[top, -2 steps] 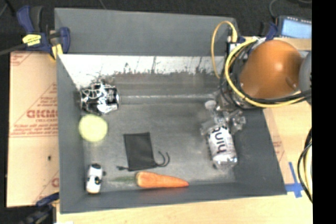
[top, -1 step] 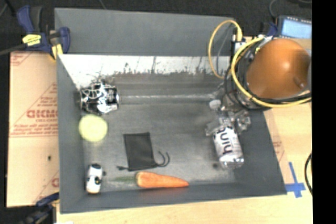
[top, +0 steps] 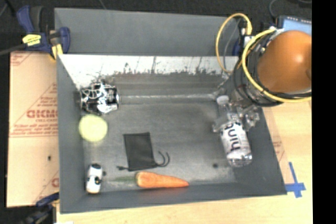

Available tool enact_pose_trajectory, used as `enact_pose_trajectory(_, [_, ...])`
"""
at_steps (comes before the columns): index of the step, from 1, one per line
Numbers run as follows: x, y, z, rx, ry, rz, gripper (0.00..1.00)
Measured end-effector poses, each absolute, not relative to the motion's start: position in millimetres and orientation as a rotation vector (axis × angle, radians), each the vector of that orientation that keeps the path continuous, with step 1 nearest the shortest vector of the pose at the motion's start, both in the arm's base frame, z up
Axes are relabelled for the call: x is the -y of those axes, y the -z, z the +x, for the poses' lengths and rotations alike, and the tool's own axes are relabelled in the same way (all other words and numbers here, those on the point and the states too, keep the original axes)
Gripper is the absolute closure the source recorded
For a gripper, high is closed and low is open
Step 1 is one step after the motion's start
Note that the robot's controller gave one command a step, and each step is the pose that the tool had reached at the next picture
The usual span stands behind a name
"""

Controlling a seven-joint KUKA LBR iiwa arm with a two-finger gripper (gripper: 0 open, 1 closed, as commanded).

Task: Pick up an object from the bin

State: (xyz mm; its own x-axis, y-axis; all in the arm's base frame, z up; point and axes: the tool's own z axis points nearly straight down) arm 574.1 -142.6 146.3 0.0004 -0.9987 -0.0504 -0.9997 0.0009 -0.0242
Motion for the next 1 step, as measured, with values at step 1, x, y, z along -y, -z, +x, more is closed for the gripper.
enact_pose_trajectory(1, [142.6, -190.3, 573.1, -2.206, -0.03, -2.161, 1.0])
